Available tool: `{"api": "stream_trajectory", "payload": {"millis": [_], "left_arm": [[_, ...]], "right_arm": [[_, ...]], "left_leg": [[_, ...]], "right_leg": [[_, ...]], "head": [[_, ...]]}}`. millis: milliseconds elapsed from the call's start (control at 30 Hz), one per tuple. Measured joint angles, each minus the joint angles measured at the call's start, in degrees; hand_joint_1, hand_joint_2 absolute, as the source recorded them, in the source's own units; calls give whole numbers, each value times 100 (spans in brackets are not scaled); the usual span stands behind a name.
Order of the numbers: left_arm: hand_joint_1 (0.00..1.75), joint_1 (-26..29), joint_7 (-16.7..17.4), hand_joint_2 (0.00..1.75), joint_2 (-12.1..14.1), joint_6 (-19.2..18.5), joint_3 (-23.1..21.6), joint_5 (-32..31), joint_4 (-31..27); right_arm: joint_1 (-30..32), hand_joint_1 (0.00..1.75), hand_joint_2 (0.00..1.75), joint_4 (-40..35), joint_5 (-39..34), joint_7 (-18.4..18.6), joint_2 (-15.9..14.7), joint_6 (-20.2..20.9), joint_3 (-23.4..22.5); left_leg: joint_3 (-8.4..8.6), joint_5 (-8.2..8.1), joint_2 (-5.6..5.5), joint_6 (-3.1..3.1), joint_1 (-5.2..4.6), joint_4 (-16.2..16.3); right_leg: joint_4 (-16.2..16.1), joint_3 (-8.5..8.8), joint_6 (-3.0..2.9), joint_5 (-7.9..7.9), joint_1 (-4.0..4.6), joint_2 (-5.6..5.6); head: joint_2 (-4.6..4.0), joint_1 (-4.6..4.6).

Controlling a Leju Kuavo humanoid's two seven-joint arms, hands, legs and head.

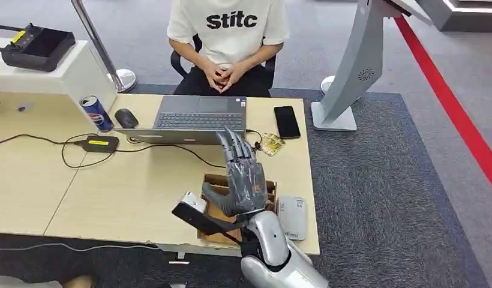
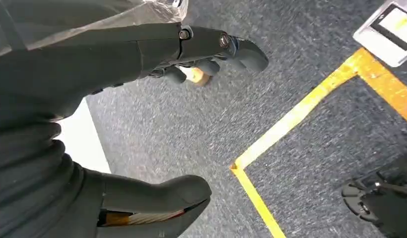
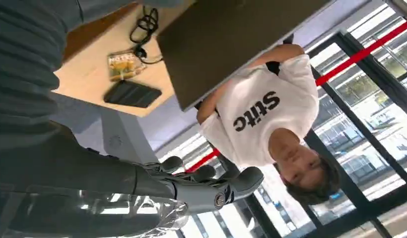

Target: Pass the card to the sensor for recognition and then transmit it.

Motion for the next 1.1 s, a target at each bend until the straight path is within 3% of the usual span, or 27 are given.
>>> {"api": "stream_trajectory", "payload": {"millis": [133, 333, 633, 1100], "left_arm": [[0, 109, -72, 175, 57, 37, 57, 70, 4], [0, 175, -96, 175, 103, 55, 123, 103, 13], [0, 201, -114, 175, 114, 70, 160, 149, 13], [0, 224, -164, 175, 142, 70, 245, 216, 13]], "right_arm": [[376, 0, 175, -661, -145, 120, -370, 92, -169], [727, 0, 175, -1301, 0, 155, -682, 59, -354], [938, 0, 175, -1743, -217, 96, -922, 24, -540], [995, 0, 175, -1830, -986, 182, -1167, 752, -560]], "left_leg": [[0, 0, 0, 0, 0, 0], [0, 0, 0, 0, 0, 0], [0, 0, 0, 0, 0, -1], [0, 0, -1, 0, 0, -1]], "right_leg": [[0, 0, 0, 0, 0, 0], [0, 0, 0, 0, 1, 0], [0, 2, 0, 0, 1, 0], [0, 2, 0, 0, 2, 0]], "head": [[0, 0], [0, -2], [0, 0], [0, 0]]}}
